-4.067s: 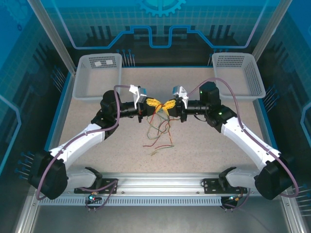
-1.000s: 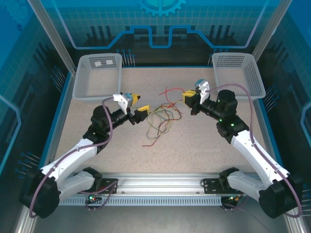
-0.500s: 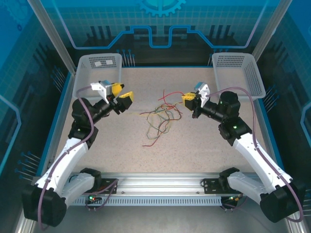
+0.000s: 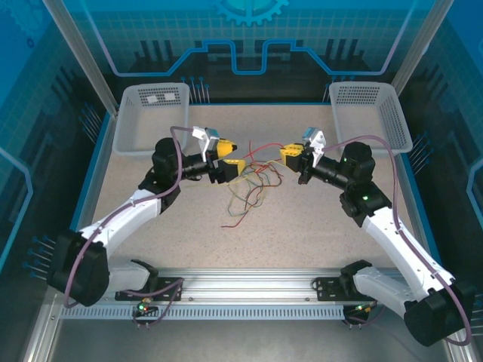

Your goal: Untangle the cables

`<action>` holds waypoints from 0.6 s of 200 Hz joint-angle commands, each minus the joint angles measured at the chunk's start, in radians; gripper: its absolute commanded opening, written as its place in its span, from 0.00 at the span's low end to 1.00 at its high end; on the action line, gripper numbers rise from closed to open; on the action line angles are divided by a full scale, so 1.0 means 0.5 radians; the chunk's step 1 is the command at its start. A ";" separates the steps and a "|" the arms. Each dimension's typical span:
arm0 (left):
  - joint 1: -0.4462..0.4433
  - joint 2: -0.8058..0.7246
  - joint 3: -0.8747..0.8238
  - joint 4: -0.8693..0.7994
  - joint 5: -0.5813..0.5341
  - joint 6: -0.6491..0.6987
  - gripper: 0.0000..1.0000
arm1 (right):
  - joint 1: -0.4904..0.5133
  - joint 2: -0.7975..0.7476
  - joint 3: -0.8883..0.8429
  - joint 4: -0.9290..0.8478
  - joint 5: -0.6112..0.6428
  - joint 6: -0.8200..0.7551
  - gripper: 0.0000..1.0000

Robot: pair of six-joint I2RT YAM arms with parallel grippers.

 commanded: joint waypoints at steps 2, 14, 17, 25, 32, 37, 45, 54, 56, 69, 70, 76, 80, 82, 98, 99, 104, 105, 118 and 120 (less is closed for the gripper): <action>-0.014 0.140 0.074 0.299 0.062 -0.112 0.78 | 0.040 -0.044 0.025 0.096 -0.036 0.038 0.00; -0.022 0.214 0.099 0.366 0.037 -0.156 0.79 | 0.049 -0.061 0.009 0.118 -0.035 0.041 0.00; -0.022 0.231 0.104 0.383 0.039 -0.171 0.79 | 0.054 -0.063 0.008 0.121 -0.036 0.041 0.00; -0.022 0.273 0.116 0.457 0.050 -0.221 0.80 | 0.059 -0.066 0.006 0.120 -0.033 0.038 0.00; -0.028 0.306 0.120 0.543 0.067 -0.268 0.81 | 0.065 -0.063 0.013 0.109 -0.026 0.034 0.00; -0.034 0.334 0.124 0.602 0.080 -0.297 0.81 | 0.068 -0.060 0.017 0.099 -0.021 0.032 0.00; -0.044 0.372 0.137 0.674 0.104 -0.336 0.81 | 0.070 -0.060 0.013 0.096 -0.018 0.031 0.00; -0.054 0.408 0.159 0.742 0.139 -0.392 0.81 | 0.073 -0.061 0.006 0.103 -0.011 0.029 0.00; -0.056 0.413 0.162 0.757 0.146 -0.404 0.81 | 0.074 -0.062 0.006 0.104 -0.007 0.028 0.00; -0.070 0.435 0.143 0.877 0.155 -0.458 0.80 | 0.074 -0.063 0.001 0.099 0.050 0.029 0.00; -0.071 0.436 0.140 0.883 0.154 -0.460 0.79 | 0.073 -0.064 0.000 0.100 0.056 0.030 0.00; -0.071 0.437 0.127 0.903 0.146 -0.467 0.79 | 0.075 -0.067 -0.004 0.101 0.094 0.031 0.00; -0.069 0.435 0.122 0.908 0.148 -0.465 0.78 | 0.074 -0.069 -0.005 0.099 0.117 0.036 0.00; -0.071 0.436 0.117 0.907 0.149 -0.465 0.78 | 0.074 -0.069 -0.005 0.098 0.129 0.038 0.00; -0.071 0.390 0.070 0.867 0.137 -0.422 0.77 | 0.074 -0.072 0.002 0.086 0.249 0.070 0.00; -0.071 0.384 0.066 0.860 0.134 -0.416 0.77 | 0.074 -0.072 0.002 0.084 0.255 0.071 0.00; -0.071 0.360 0.046 0.831 0.116 -0.387 0.77 | 0.074 -0.072 0.005 0.079 0.287 0.072 0.00; -0.071 0.355 0.041 0.825 0.110 -0.378 0.77 | 0.073 -0.074 0.005 0.077 0.291 0.073 0.00; -0.070 0.273 -0.006 0.723 0.052 -0.293 0.77 | 0.072 -0.076 0.005 0.073 0.324 0.083 0.00; -0.071 0.264 -0.010 0.708 0.048 -0.284 0.77 | 0.071 -0.075 0.003 0.075 0.322 0.083 0.00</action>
